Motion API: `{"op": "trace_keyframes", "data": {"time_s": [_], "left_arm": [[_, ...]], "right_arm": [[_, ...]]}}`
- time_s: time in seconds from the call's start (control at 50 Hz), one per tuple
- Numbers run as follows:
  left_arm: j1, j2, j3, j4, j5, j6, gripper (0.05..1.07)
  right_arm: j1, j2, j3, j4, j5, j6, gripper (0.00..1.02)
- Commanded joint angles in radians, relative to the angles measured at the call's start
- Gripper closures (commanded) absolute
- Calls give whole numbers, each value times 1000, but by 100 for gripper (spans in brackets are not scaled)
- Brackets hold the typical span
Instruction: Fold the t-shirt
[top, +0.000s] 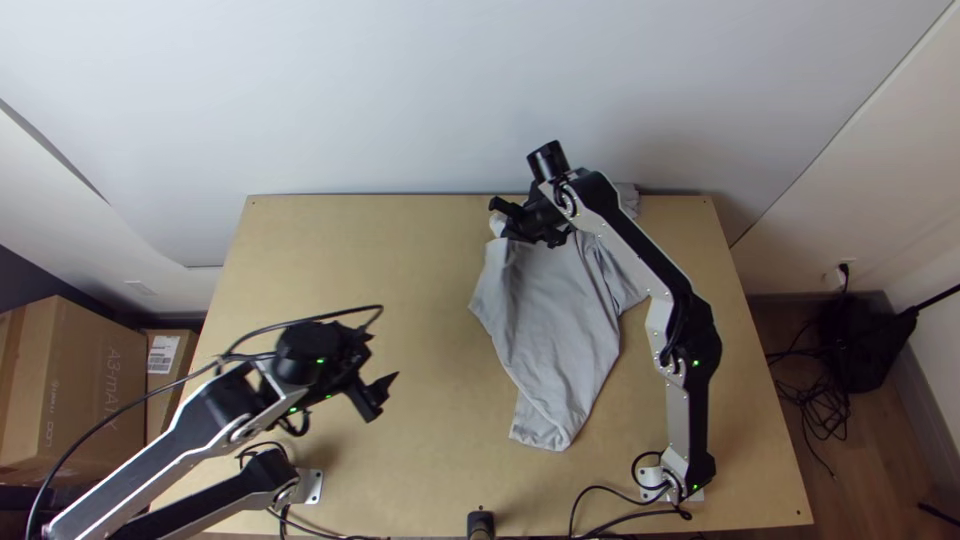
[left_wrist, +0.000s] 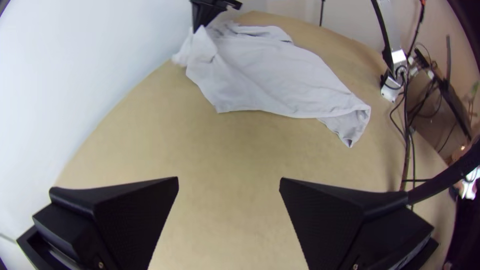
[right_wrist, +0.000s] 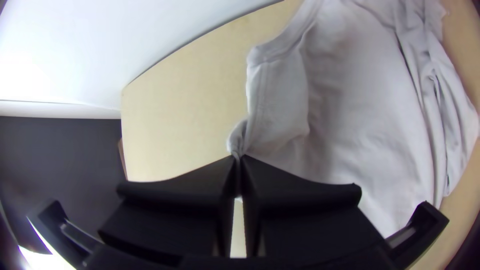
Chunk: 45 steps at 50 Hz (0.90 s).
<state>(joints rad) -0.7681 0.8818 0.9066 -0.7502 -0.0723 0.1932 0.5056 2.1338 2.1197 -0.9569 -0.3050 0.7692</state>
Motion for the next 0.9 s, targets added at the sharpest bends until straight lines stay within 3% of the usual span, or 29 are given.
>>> {"op": "trace_keyframes", "data": {"time_s": [0.0, 0.4, 0.88], "left_arm": [[-76, 80, -77, 111, -24, 77, 10], [-338, 431, -48, 272, -21, 31, 10], [-471, 747, 129, 407, 19, -41, 11]], "right_arm": [[-19, -64, -61, -11, 26, -25, 100], [-124, -247, -247, 12, 56, -39, 100], [-177, -365, -402, 89, 56, -39, 100]]}}
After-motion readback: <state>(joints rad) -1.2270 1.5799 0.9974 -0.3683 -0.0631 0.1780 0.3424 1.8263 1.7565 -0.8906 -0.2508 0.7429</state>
